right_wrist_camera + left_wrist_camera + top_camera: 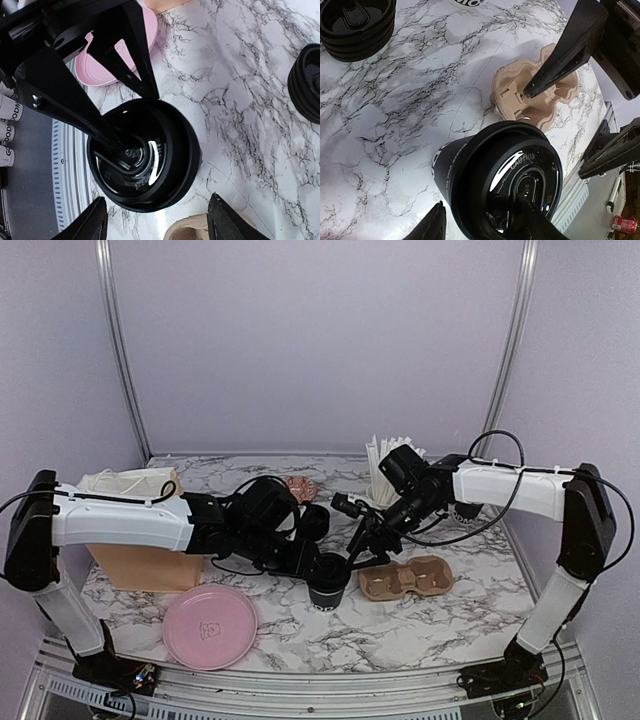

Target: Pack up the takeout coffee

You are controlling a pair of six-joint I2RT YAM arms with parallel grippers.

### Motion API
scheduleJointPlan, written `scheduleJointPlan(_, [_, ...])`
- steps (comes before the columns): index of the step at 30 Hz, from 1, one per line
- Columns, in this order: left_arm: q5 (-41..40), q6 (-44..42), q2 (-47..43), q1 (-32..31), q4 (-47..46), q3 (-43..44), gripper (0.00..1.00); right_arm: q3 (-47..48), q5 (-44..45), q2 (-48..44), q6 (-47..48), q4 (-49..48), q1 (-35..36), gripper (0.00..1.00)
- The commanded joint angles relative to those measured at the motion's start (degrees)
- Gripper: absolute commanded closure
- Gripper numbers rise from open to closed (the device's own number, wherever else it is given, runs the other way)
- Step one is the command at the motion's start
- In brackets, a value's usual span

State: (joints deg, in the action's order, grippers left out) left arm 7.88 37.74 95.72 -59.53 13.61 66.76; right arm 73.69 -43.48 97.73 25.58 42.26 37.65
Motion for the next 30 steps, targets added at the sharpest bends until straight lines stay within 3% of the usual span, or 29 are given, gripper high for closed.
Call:
scheduleJointPlan(1, [-0.3,-2.52,2.0,1.08,-0.23,2.17,0.48,-1.63,-3.5,-2.87,1.27,2.21,0.02,0.34])
scheduleJointPlan(14, [-0.58,-7.87,4.58,4.31,0.67,7.02,0.43,-5.31,-3.73,-5.97,1.61,2.47,0.43,0.34])
scheduleJointPlan(16, [-2.21,-8.38,3.66,4.26,1.81,7.15,0.38,-5.07,-3.31,-6.27,1.86,2.67,0.39,0.34])
scheduleJointPlan(20, [-5.15,-8.78,-0.22,4.03,3.89,6.16,0.38,-3.58,-0.53,-6.25,2.18,2.55,-0.2,0.35])
scheduleJointPlan(30, [-2.39,-11.4,-6.92,0.51,10.47,-0.41,0.38,1.76,2.12,-1.71,1.56,-1.24,-0.87,0.31])
